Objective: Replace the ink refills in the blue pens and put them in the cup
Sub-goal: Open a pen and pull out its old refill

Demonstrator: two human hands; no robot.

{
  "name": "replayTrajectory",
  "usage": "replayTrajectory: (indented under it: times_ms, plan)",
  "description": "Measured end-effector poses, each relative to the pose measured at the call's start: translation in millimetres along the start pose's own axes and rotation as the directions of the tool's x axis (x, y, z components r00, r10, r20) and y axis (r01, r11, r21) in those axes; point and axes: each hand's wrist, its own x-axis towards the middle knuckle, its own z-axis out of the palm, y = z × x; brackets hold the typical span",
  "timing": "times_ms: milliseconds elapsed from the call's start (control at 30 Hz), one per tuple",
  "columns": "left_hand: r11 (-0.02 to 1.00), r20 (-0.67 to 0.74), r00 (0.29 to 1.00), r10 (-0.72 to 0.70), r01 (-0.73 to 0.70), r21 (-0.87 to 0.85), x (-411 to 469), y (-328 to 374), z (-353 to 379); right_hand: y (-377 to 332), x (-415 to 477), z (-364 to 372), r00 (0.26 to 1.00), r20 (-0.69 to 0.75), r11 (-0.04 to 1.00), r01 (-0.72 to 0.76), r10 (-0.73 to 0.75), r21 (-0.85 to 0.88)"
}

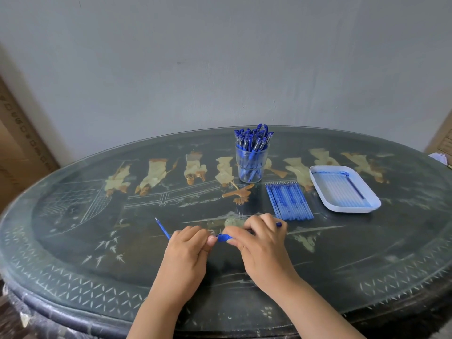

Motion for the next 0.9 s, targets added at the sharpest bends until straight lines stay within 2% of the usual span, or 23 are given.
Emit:
replayTrajectory:
  times_ms: [100,200,300,400,467,567,633,733,900]
  plan:
    - [0.980,0.067,0.991,-0.114,0.123,-0.153,-0.1,4.1,-5.1,-0.5,0.2,-0.1,1.000,0.009,1.000,0.002,-0.002,0.011]
    - [0.946,0.068,0.977,-0.203,0.213,-0.243,0.4,5.8,-7.3,0.7,0.9,-0.7,0.999,0.011,0.998,-0.049,0.049,0.034]
    - [0.961,0.007,0.989,-0.146,0.144,-0.235,1.5,5.6,-4.1,1.8,0.9,0.3,0.996,0.022,0.995,-0.091,0.090,0.041]
    - [0.992,-0.042,0.998,-0.056,0.051,-0.113,2.2,4.6,-1.7,0.6,0.7,-0.1,0.997,0.046,0.998,-0.069,0.068,0.014]
    - [0.990,-0.026,0.995,-0.096,0.093,-0.109,1.4,4.7,-4.1,0.7,0.8,-0.6,0.997,0.045,0.998,-0.068,0.067,0.014]
    - [0.959,0.042,0.981,-0.187,0.192,-0.210,-0.1,8.1,-6.2,2.1,1.4,0.1,0.995,0.028,0.994,-0.099,0.098,0.036]
    - [0.959,0.030,0.982,-0.185,0.188,-0.211,-0.7,10.0,-5.3,2.1,1.4,0.6,0.994,0.022,0.994,-0.105,0.105,0.037]
    - [0.983,-0.040,0.989,-0.140,0.134,-0.124,-0.6,7.3,-2.9,0.9,1.2,0.5,0.995,0.027,0.995,-0.098,0.098,0.033]
    - [0.965,0.033,0.979,-0.201,0.204,-0.162,-2.5,8.0,-5.5,1.8,0.9,0.7,0.993,0.037,0.993,-0.113,0.112,0.036]
